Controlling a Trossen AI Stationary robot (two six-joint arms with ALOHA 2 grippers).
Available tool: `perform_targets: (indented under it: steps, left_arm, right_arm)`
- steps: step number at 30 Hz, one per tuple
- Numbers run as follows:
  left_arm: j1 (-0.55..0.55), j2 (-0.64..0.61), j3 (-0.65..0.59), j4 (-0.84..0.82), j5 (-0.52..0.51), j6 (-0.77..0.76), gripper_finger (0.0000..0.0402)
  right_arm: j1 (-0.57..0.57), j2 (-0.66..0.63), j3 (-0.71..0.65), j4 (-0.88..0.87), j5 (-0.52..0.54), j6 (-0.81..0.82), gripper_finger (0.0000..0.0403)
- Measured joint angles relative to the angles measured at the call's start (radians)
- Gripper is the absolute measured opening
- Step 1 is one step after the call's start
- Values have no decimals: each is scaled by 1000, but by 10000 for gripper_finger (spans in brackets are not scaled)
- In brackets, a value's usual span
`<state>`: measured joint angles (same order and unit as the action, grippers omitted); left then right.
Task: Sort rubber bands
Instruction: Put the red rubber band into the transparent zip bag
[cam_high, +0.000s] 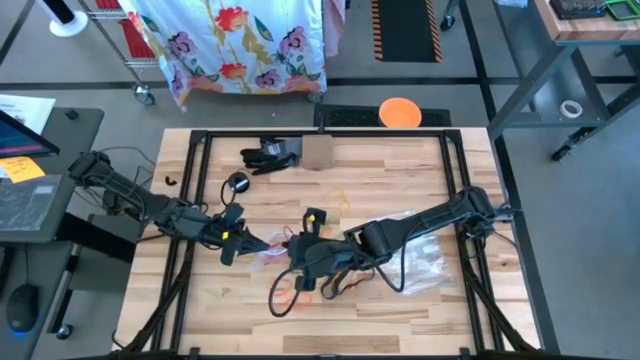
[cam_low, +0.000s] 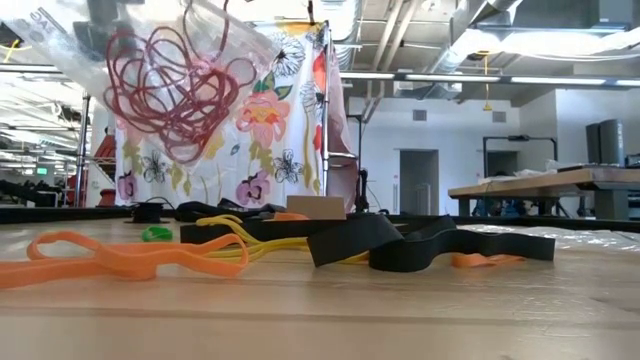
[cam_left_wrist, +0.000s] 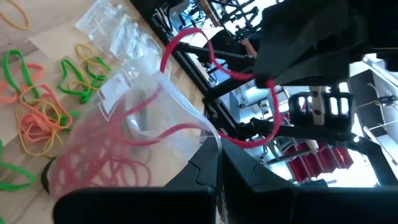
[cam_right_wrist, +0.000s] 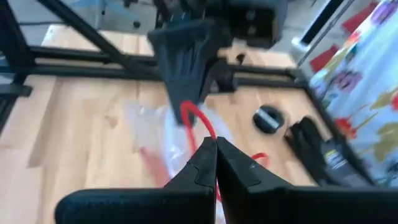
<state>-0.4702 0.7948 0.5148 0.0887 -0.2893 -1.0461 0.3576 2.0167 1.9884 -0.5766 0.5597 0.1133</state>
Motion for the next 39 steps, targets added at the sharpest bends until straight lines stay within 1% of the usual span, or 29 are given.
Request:
perform_targets:
  steps: [4,8,13,16,24,26,31,36,39]
  left_arm:
    - [0,0,0,0,0,6,0]
    - [0,0,0,0,0,6,0]
    - [0,0,0,0,0,6,0]
    - [0,0,0,0,-1,6,0]
    - [-7,0,0,0,0,15,0]
    - [-8,0,0,0,1,16,0]
    - [-12,0,0,-1,1,22,0]
    - [-13,0,0,0,-3,20,0]
    - [-11,0,0,10,-5,14,0]
  right_arm:
    - [9,0,-26,64,-88,10,0]
    - [16,1,-32,102,-107,11,0]
    - [4,0,-31,161,-124,55,0]
    - [-7,0,-31,136,-117,65,0]
    - [-64,0,-31,-10,-97,132,0]
    - [-69,0,-31,-31,-82,134,0]
    - [-78,0,-31,-134,-84,182,0]
    - [-72,31,-30,-67,-97,162,0]
    - [-75,65,-30,-12,-158,128,0]
